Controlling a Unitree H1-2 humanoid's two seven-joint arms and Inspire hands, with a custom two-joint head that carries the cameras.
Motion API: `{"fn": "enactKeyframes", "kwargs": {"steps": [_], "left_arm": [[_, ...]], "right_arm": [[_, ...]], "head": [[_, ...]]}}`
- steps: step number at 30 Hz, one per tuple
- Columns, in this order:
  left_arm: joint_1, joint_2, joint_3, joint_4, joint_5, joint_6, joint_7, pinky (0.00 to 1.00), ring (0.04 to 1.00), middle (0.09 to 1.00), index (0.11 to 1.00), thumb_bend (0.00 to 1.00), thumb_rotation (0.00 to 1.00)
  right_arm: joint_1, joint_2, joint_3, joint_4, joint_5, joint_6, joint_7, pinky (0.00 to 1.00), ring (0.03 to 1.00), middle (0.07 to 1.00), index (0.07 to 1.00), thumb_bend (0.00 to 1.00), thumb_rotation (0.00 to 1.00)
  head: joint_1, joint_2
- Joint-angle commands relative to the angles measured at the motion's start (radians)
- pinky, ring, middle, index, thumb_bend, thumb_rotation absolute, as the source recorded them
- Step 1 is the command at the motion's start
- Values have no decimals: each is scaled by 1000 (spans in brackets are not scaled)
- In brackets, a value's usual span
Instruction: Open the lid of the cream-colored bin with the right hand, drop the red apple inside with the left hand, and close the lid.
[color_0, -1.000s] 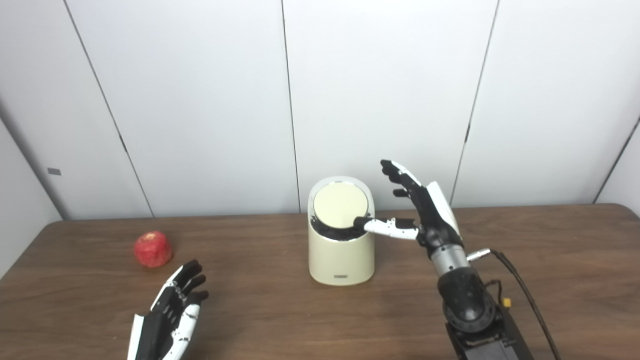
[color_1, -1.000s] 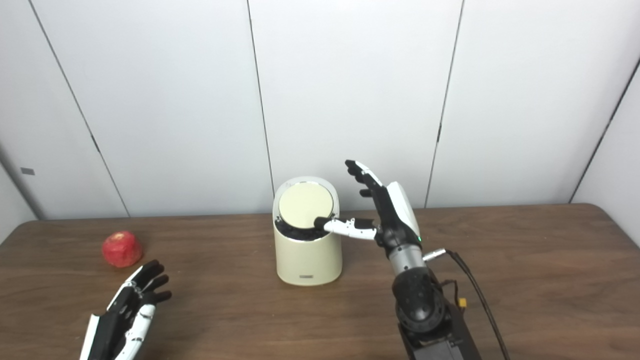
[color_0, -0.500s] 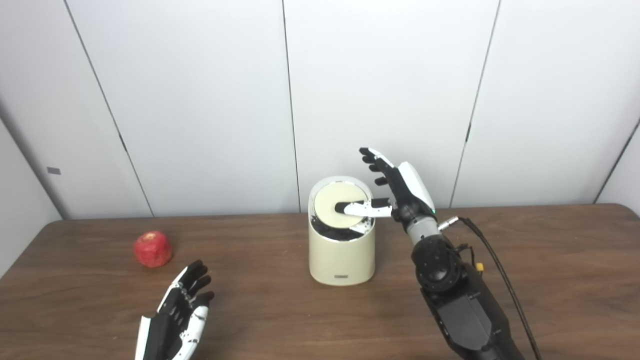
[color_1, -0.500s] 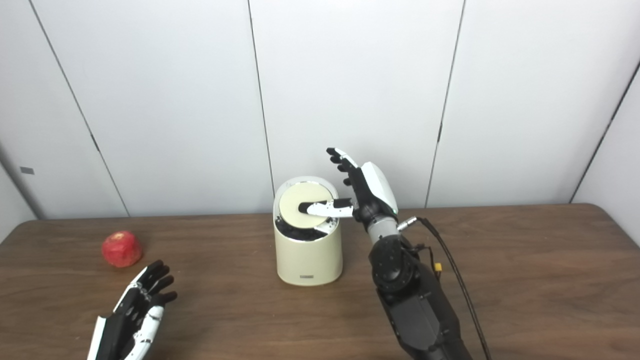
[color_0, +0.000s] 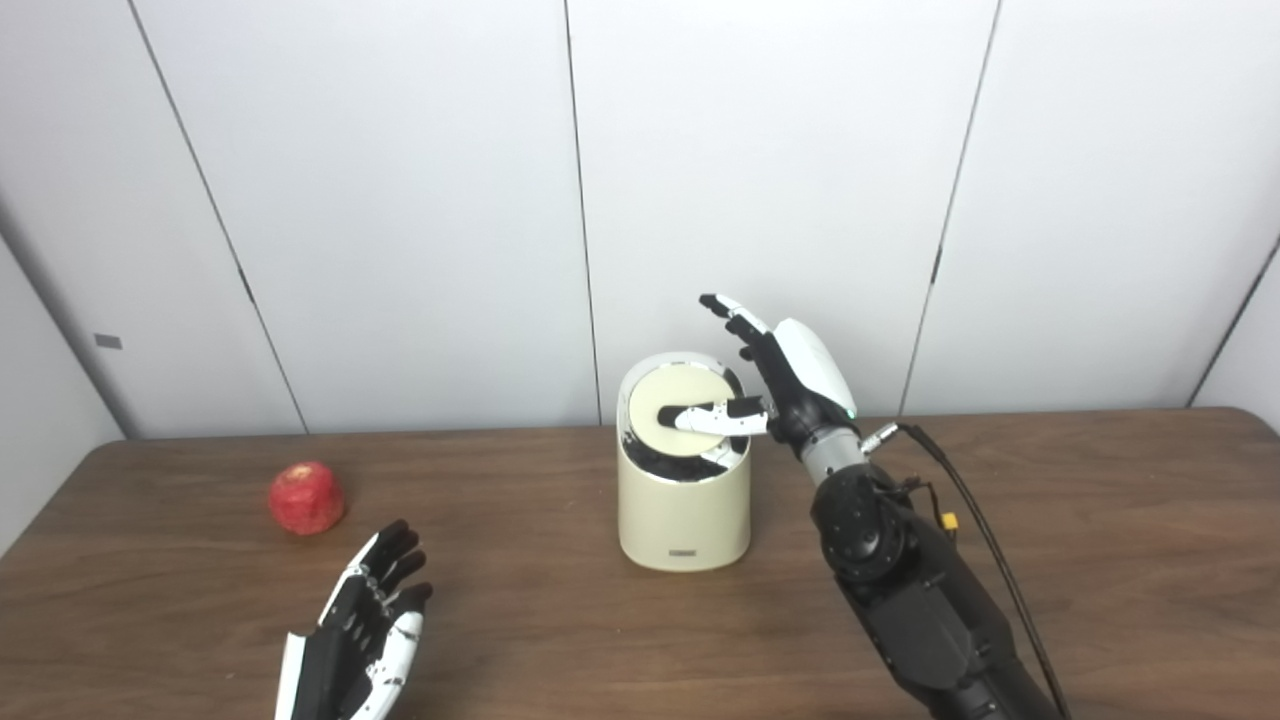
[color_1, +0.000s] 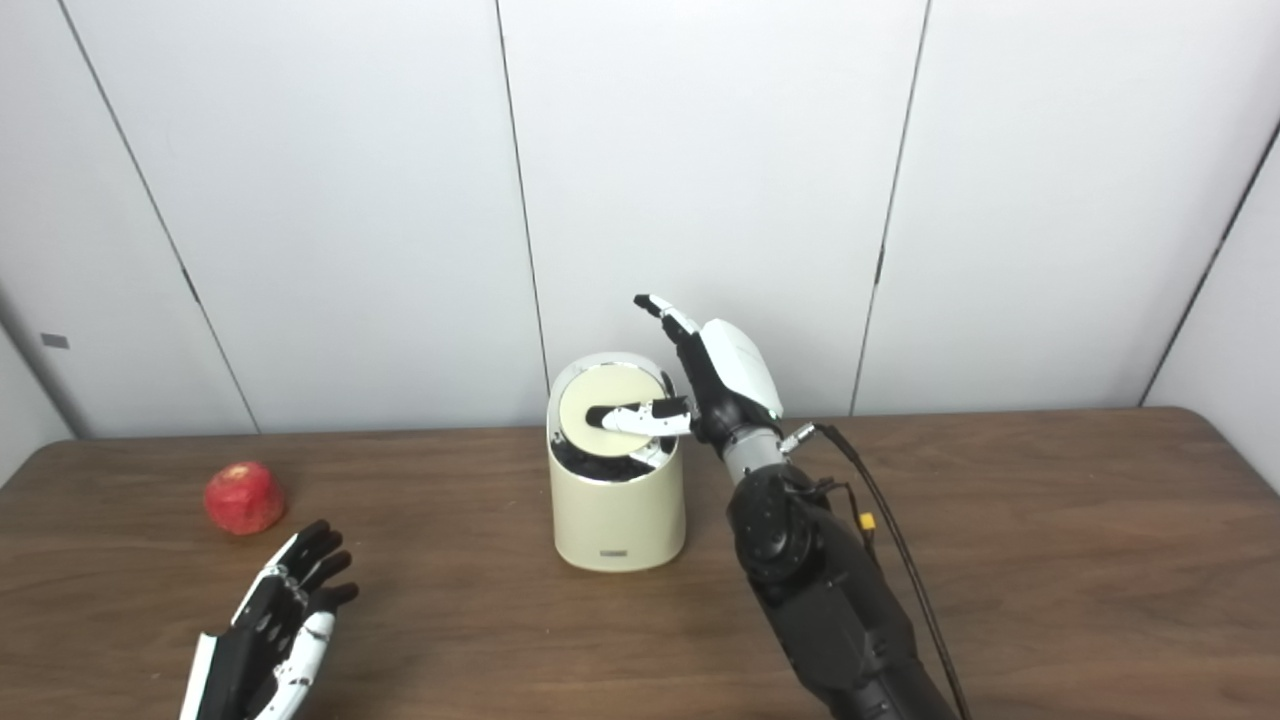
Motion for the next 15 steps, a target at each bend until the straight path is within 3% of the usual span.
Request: {"fn": "enactKeyframes", "kwargs": {"steps": [1, 7, 11, 15], "left_arm": [[77, -43, -26, 85, 0, 8, 7, 764, 845, 871, 887, 265, 409], [78, -46, -27, 83, -6, 9, 7, 763, 849, 875, 888, 272, 401], [79, -48, -30, 77, -4, 18, 7, 766, 852, 878, 891, 276, 396], [79, -51, -30, 78, -2, 16, 10, 759, 848, 875, 889, 270, 373]], "right_arm": [[-50, -31, 17, -22, -46, -8, 2, 807, 886, 907, 916, 919, 259], [-64, -84, 96, -19, -150, -34, -6, 825, 904, 911, 923, 955, 155], [-71, -99, 119, -12, -182, -45, -14, 833, 895, 902, 921, 981, 96], [-66, -94, 105, -16, -165, -50, -9, 843, 900, 904, 924, 953, 150]], "head": [[-2, 3], [2, 11], [10, 14], [13, 13]]}}
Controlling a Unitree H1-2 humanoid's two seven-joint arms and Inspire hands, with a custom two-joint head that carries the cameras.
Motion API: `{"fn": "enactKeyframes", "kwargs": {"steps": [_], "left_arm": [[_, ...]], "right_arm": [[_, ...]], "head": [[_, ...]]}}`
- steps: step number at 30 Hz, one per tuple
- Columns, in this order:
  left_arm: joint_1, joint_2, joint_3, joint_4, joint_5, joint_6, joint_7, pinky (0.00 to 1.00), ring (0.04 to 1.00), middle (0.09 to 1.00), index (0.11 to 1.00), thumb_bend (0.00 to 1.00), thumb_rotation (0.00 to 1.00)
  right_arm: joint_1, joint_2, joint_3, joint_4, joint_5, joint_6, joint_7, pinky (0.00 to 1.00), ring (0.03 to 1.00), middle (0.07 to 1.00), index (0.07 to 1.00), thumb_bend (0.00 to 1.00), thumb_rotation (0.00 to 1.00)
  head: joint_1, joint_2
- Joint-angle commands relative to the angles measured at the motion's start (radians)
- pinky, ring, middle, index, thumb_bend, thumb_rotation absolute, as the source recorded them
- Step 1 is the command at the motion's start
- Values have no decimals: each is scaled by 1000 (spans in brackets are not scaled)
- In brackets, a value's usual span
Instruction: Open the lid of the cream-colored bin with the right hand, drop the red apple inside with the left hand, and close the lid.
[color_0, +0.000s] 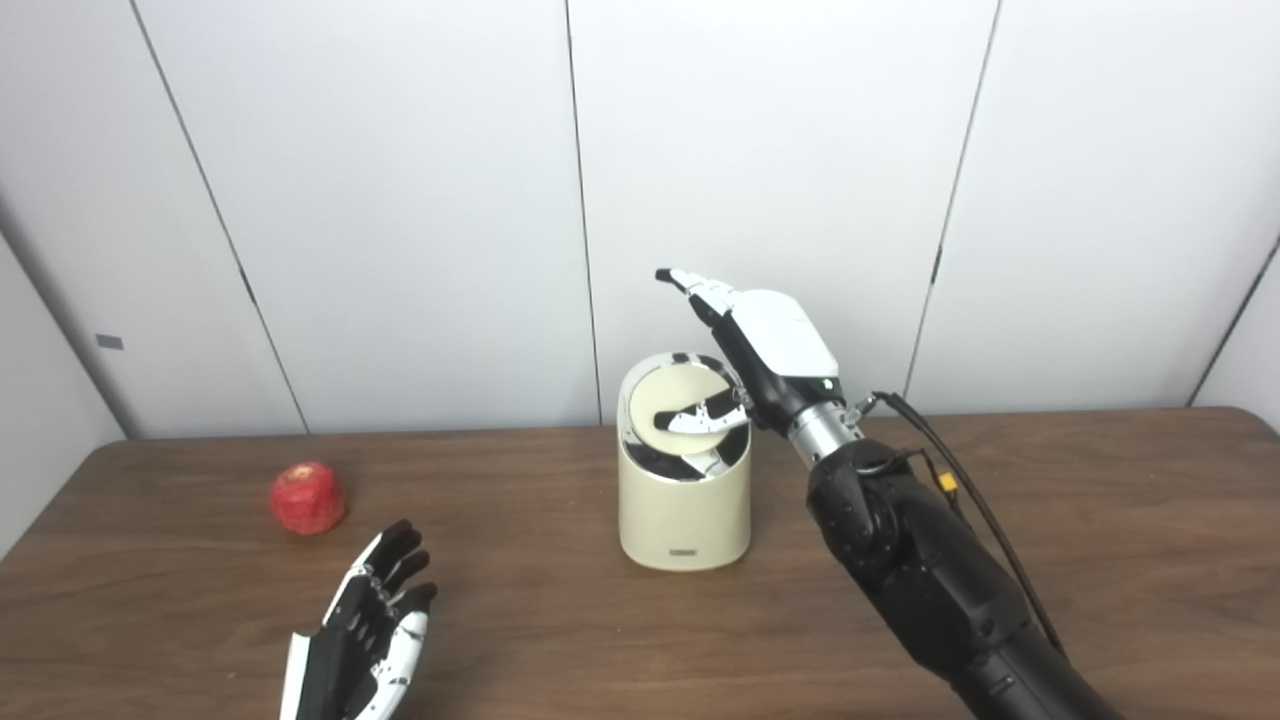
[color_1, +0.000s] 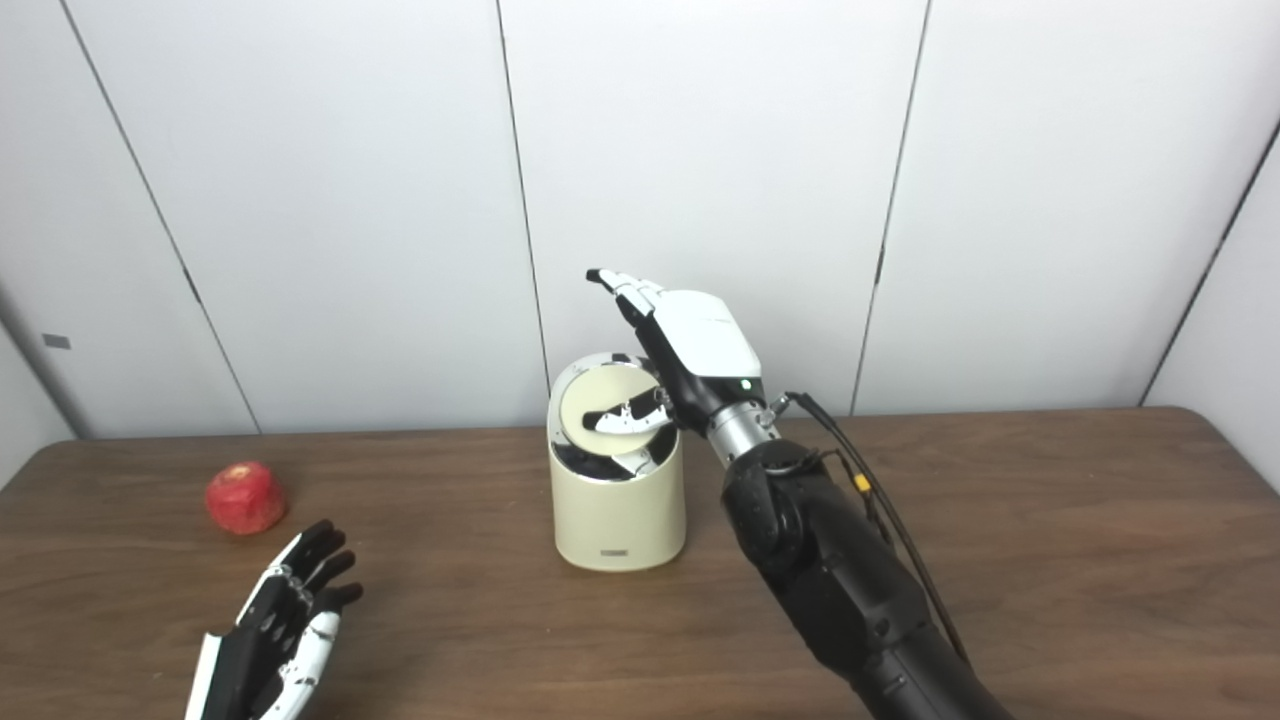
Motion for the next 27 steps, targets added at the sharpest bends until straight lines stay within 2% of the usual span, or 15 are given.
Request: {"fn": "enactKeyframes", "kwargs": {"steps": [1, 6, 9, 11, 14, 16, 19, 25, 27], "left_arm": [[79, -43, -25, 78, -1, 13, 8, 764, 850, 877, 890, 276, 380], [81, -43, -24, 74, -2, 15, 8, 773, 851, 874, 890, 273, 368], [80, -40, -22, 81, -3, 9, 6, 767, 848, 873, 887, 275, 361], [80, -38, -22, 83, -8, 8, 2, 774, 851, 874, 889, 275, 359], [80, -35, -21, 83, -8, 8, 1, 776, 852, 876, 888, 265, 329], [80, -35, -20, 83, -7, 9, 2, 775, 849, 873, 888, 259, 307], [78, -30, -18, 84, -8, 10, 1, 763, 844, 871, 888, 257, 296], [78, -24, -15, 81, -20, 17, -6, 773, 854, 881, 896, 257, 270], [75, -20, -13, 87, -24, 13, -8, 765, 851, 880, 897, 268, 271]], "right_arm": [[-17, -24, -23, 0, -3, 9, 11, 843, 902, 903, 924, 935, 180], [-6, 14, -109, -44, 85, 14, -4, 767, 864, 891, 909, 885, 272], [6, 37, -189, -77, 180, 4, -3, 759, 835, 869, 894, 838, 277], [23, 44, -239, -109, 231, 13, 2, 741, 834, 863, 883, 774, 320], [48, 47, -297, -156, 274, 53, 5, 693, 816, 850, 861, 715, 443], [61, 47, -320, -178, 298, 64, 13, 670, 806, 837, 849, 689, 463], [109, 33, -357, -223, 363, 82, 51, 722, 813, 829, 845, 635, 450], [224, -8, -365, -300, 377, 111, 94, 756, 812, 829, 836, 624, 509], [279, -20, -366, -347, 385, 129, 115, 751, 823, 862, 848, 617, 541]], "head": [[1, 0], [2, 2], [0, -4], [-2, -4], [-8, -3], [-9, -3], [-9, 0], [-14, 4], [-19, 7]]}}
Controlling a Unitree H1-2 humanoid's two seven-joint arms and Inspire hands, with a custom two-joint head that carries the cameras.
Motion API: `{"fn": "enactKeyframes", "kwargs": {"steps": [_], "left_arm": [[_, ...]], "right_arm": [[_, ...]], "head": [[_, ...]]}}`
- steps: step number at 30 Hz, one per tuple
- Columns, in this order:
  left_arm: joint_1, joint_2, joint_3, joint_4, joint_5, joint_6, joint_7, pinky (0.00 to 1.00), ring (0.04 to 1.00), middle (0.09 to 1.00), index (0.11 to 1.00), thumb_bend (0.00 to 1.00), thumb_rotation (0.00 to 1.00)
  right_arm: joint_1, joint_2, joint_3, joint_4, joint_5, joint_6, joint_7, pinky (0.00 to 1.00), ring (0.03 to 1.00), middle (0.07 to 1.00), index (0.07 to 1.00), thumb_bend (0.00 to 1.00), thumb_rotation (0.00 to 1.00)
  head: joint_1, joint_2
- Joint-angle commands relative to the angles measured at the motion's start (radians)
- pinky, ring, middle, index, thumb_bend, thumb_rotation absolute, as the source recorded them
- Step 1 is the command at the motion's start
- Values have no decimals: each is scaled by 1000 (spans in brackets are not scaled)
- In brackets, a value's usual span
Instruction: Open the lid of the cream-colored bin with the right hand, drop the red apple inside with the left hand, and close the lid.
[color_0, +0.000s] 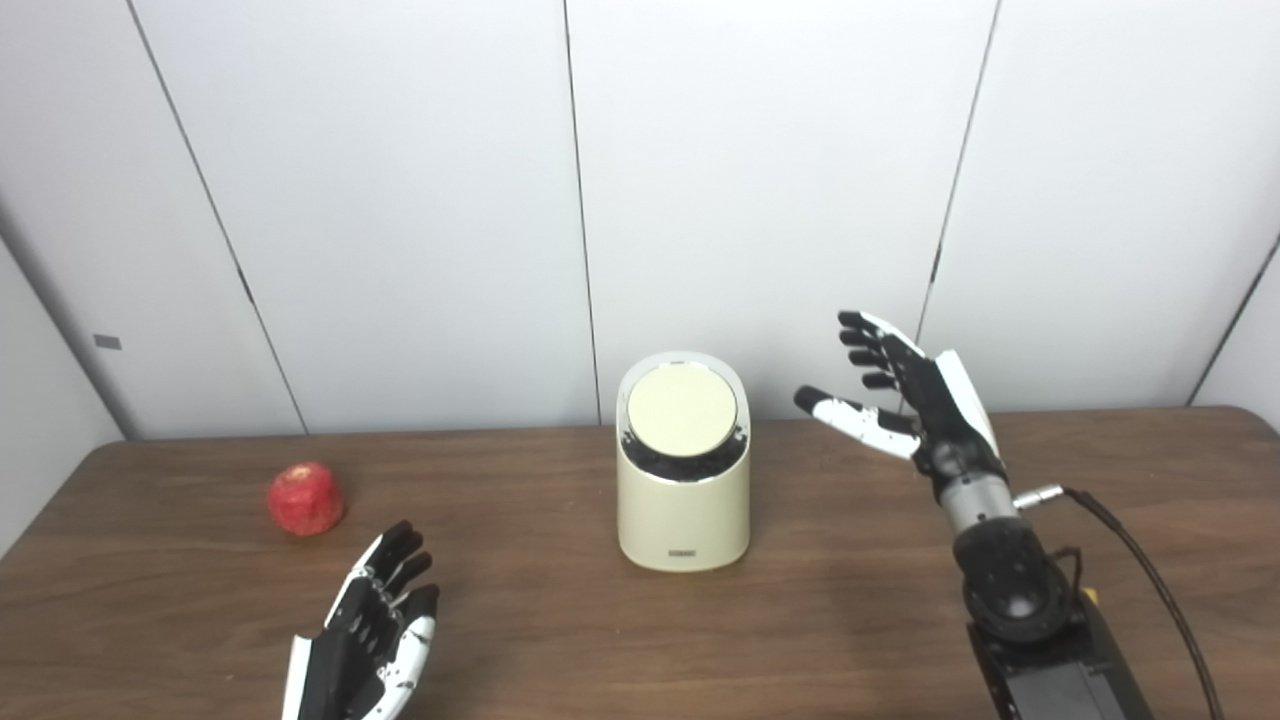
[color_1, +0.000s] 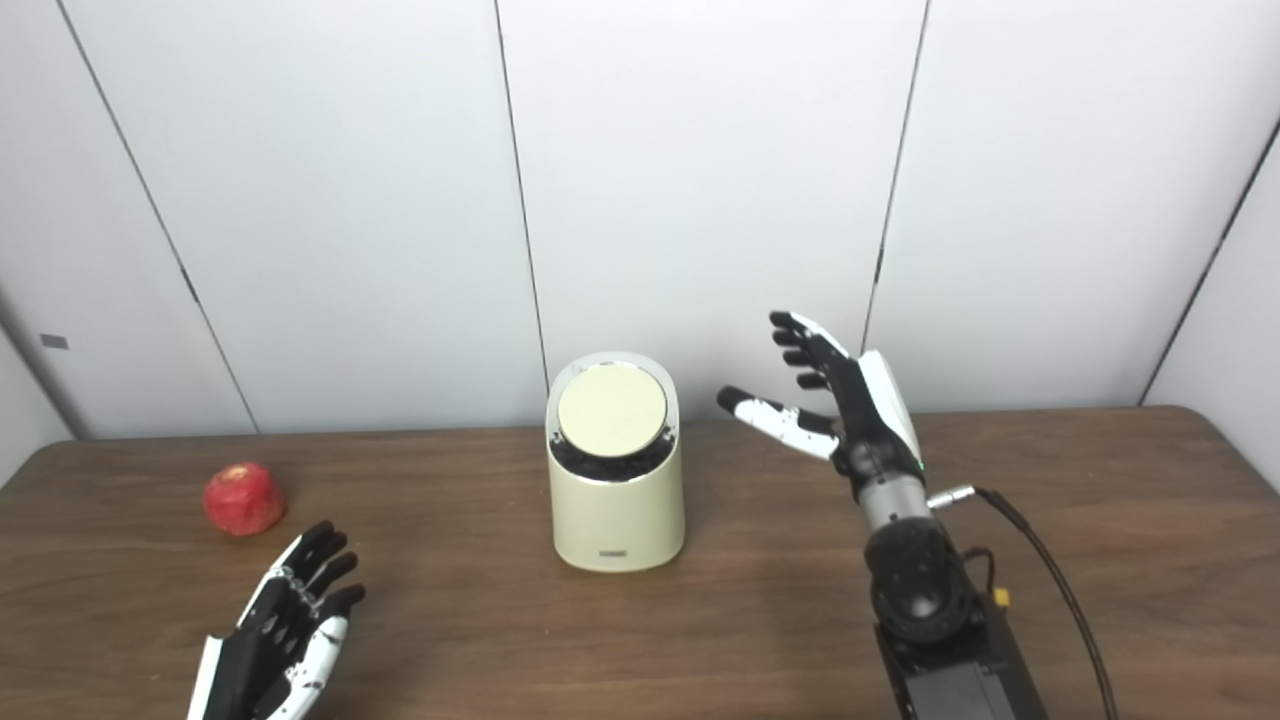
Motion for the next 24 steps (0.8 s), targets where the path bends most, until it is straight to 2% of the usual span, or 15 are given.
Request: {"fn": "enactKeyframes", "kwargs": {"steps": [1, 8, 13, 19, 22, 24], "left_arm": [[72, -17, -13, 93, -9, 6, -2, 767, 852, 881, 895, 273, 277], [70, -15, -11, 94, -8, 9, 1, 775, 851, 881, 891, 272, 269], [73, -17, -14, 92, -3, 8, 3, 774, 842, 871, 886, 272, 280], [72, -17, -17, 96, -6, 0, -1, 763, 840, 872, 893, 279, 287], [73, -18, -18, 90, 0, 6, 2, 762, 840, 872, 896, 273, 281], [74, -18, -18, 88, -3, 10, 1, 761, 843, 875, 898, 280, 299]], "right_arm": [[0, -18, -4, -78, 10, -3, 15, 747, 822, 867, 851, 622, 548], [10, -15, 12, -113, 1, 19, 27, 745, 818, 858, 852, 678, 544], [-11, -12, 45, -136, -30, 42, 33, 743, 835, 855, 850, 691, 551], [-30, -3, 71, -146, -47, 16, 33, 759, 837, 848, 848, 670, 514], [-40, -13, 103, -141, -83, -29, 25, 746, 838, 855, 855, 652, 489], [-41, -19, 126, -153, -112, -31, 33, 774, 851, 870, 877, 646, 492]], "head": [[-4, 3], [-1, 6], [3, 7], [7, 9], [7, 10], [7, 10]]}}
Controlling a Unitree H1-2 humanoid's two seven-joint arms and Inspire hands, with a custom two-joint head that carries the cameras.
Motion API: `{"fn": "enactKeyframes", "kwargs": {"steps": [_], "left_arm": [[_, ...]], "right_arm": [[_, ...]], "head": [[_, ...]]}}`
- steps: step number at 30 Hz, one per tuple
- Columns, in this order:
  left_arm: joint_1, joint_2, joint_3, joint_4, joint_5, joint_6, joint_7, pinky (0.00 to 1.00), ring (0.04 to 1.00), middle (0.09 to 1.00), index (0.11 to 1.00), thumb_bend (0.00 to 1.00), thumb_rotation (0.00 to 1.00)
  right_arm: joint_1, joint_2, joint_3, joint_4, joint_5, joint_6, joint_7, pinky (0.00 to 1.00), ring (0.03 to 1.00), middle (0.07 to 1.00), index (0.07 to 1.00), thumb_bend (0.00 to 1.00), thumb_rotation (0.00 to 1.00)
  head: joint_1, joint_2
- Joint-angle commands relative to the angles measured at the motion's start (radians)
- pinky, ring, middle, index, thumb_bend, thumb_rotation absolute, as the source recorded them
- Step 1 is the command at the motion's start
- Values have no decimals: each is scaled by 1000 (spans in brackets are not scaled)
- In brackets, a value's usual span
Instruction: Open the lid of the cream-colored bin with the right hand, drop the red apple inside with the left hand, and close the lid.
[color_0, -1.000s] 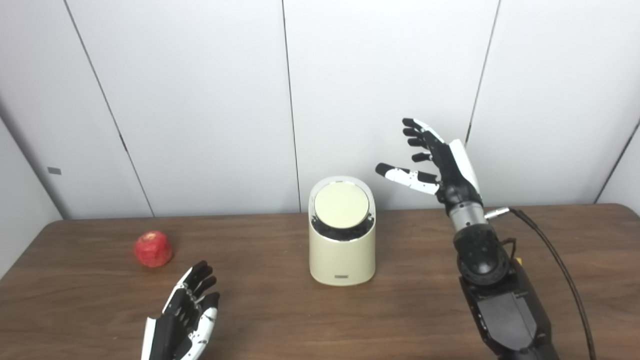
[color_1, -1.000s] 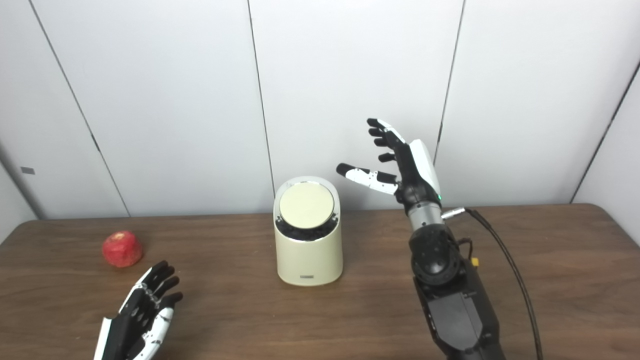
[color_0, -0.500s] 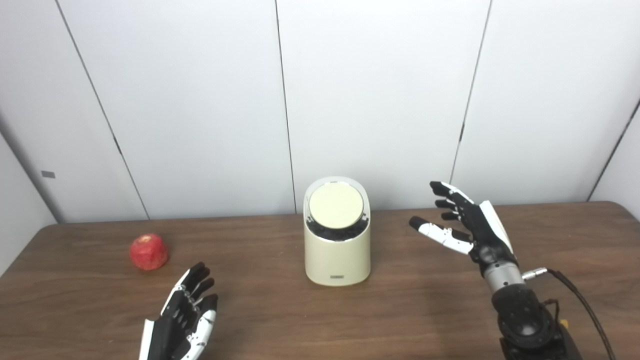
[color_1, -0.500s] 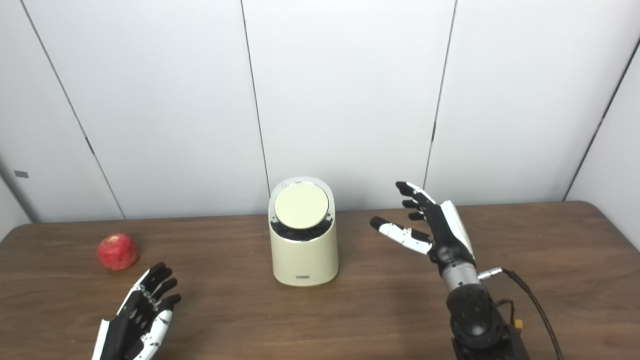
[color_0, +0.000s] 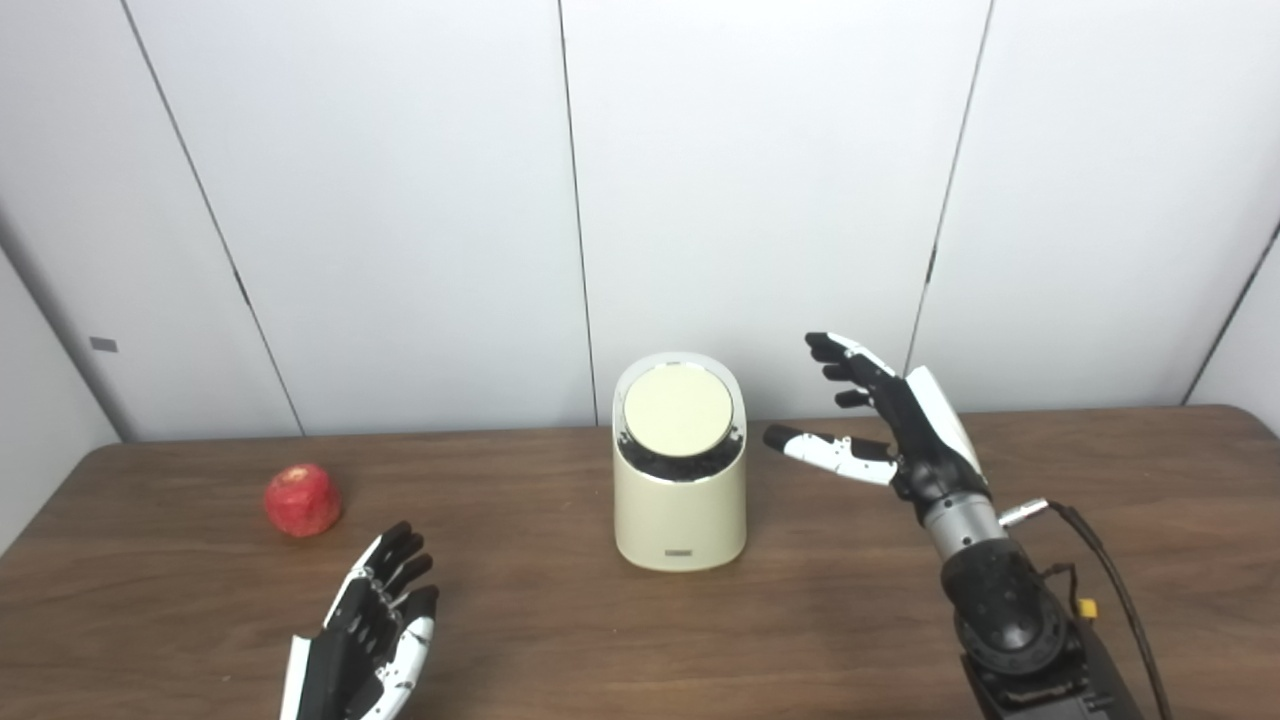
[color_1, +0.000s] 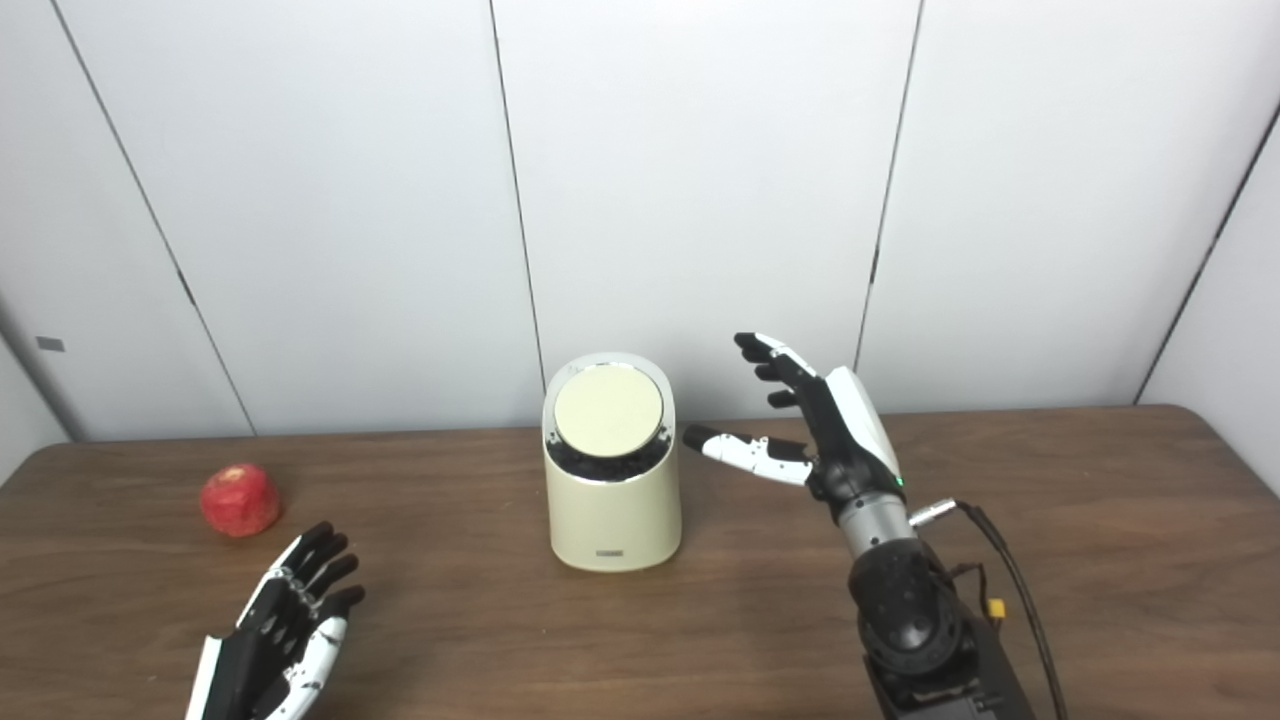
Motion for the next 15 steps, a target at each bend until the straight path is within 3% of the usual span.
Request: {"fn": "enactKeyframes", "kwargs": {"steps": [1, 5, 10, 12, 15], "left_arm": [[73, -23, -16, 85, -2, 12, 2, 762, 844, 876, 899, 281, 303], [73, -23, -15, 87, 0, 9, 4, 761, 841, 873, 898, 281, 306], [73, -23, -17, 85, 1, 10, 3, 754, 834, 866, 894, 283, 296], [74, -23, -17, 84, -1, 9, 2, 752, 833, 865, 893, 285, 297], [74, -22, -19, 83, -3, 7, -2, 745, 827, 860, 892, 289, 310]], "right_arm": [[-59, -13, 10, -46, -31, -43, 0, 781, 854, 874, 882, 645, 496], [-61, -15, 33, -72, -51, -41, 22, 830, 890, 906, 897, 635, 512], [-82, 1, 48, -83, -80, -34, 27, 818, 905, 929, 912, 644, 514], [-96, 9, 52, -75, -92, -38, 20, 812, 903, 929, 915, 654, 492], [-127, 25, 49, -27, -91, -73, -9, 821, 907, 927, 911, 702, 357]], "head": [[0, 1], [0, 7], [0, 7], [2, 13], [4, 15]]}}
